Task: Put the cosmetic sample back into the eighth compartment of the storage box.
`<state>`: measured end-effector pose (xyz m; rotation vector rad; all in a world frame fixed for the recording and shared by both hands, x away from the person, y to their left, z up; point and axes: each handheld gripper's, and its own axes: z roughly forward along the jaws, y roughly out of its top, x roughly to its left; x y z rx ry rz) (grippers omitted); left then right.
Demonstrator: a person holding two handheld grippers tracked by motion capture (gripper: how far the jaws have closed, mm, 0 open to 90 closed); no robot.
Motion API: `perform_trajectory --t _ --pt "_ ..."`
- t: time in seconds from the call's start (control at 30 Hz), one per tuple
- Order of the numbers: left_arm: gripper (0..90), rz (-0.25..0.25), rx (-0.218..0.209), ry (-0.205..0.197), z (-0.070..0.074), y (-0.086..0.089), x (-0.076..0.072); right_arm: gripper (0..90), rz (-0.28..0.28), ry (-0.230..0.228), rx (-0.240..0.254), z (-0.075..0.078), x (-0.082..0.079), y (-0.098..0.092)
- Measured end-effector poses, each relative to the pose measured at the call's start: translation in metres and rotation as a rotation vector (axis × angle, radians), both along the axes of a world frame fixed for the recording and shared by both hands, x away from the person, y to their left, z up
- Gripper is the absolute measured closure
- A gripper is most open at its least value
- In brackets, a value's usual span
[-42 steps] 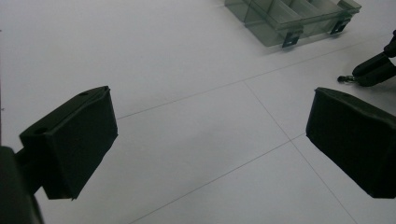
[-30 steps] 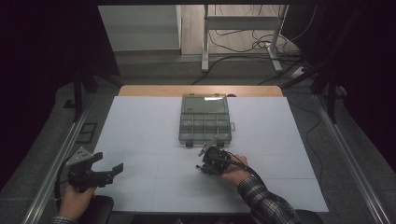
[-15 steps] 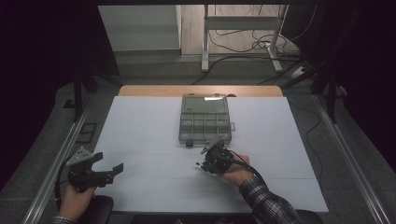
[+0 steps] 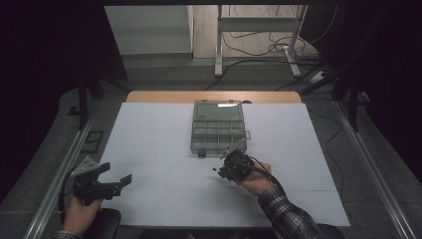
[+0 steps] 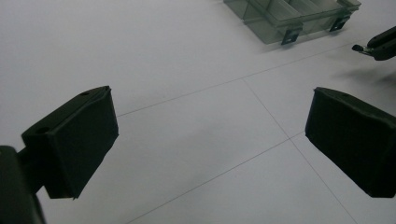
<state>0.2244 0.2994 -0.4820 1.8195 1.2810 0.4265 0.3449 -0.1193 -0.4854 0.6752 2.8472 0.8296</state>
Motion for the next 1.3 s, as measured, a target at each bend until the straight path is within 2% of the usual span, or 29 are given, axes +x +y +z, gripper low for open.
perform_trajectory --t 0.27,0.5,1.0,1.3 --pt "3.0 -0.002 -0.004 0.001 0.000 0.000 0.000 81.0 -0.037 -0.005 0.028 0.006 0.004 -0.008" --pt "3.1 -0.004 -0.005 0.002 0.000 0.000 0.001 81.0 -0.068 -0.032 0.047 0.011 0.008 -0.015" --pt "3.3 -0.008 0.000 0.006 0.000 0.000 0.001 81.0 -0.149 -0.072 0.054 0.018 0.019 -0.030" --pt "3.4 -0.008 0.000 0.007 0.000 -0.001 0.002 80.9 -0.181 -0.076 0.065 0.021 0.025 -0.036"
